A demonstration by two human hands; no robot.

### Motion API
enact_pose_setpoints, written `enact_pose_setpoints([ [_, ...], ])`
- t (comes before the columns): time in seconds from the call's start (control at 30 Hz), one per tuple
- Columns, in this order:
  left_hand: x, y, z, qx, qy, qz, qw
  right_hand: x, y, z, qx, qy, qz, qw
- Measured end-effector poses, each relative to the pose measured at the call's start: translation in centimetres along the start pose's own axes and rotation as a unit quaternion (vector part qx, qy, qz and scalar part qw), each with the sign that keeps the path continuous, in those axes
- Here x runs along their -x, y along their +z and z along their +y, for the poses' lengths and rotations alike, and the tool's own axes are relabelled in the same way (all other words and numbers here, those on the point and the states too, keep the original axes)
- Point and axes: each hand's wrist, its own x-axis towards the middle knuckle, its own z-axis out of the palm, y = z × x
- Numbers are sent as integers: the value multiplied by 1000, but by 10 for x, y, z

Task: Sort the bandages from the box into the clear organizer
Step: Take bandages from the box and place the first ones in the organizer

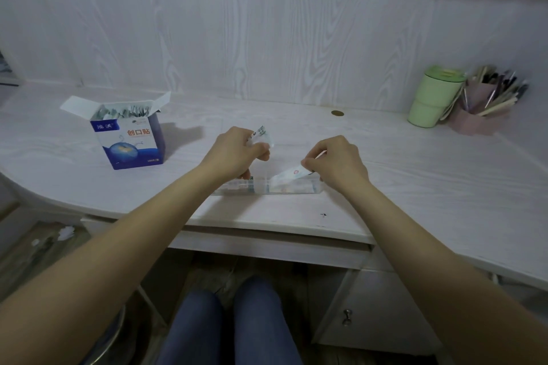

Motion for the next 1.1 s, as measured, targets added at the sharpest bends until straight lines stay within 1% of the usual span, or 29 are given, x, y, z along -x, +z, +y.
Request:
enact_pose_setpoints([
  [0.27, -1, 0, 3, 10, 1, 2, 1000, 3, 1, -6, 137, -48, -22, 989],
  [0.57, 3, 0, 3, 26, 5, -10, 1000, 0, 4, -10, 176, -87, -75, 978],
  [0.67, 6, -2, 2, 69, 0, -21, 997, -2, -1, -11, 166, -97, -111, 975],
  [0.73, 8, -6, 1, 110, -7, -38, 993, 0, -6, -15, 117, -103, -112, 981],
  [0.8, 12, -10, 0, 145, -10, -61, 987, 5, -12, -22, -19, -100, -94, 990],
  [0.87, 17, -15, 0, 171, -5, -83, 982, 10, -16, -31, -153, -97, -108, 977],
  [0.9, 19, -17, 1, 179, -5, -91, 980, 13, -17, -35, -189, -100, -124, 969],
  [0.97, 23, -21, 1, 193, -10, -97, 976, 15, -15, -44, -229, -111, -144, 956],
  [1.1, 27, -37, -5, 223, -25, -114, 968, 12, -6, -54, -265, -79, -130, 952],
])
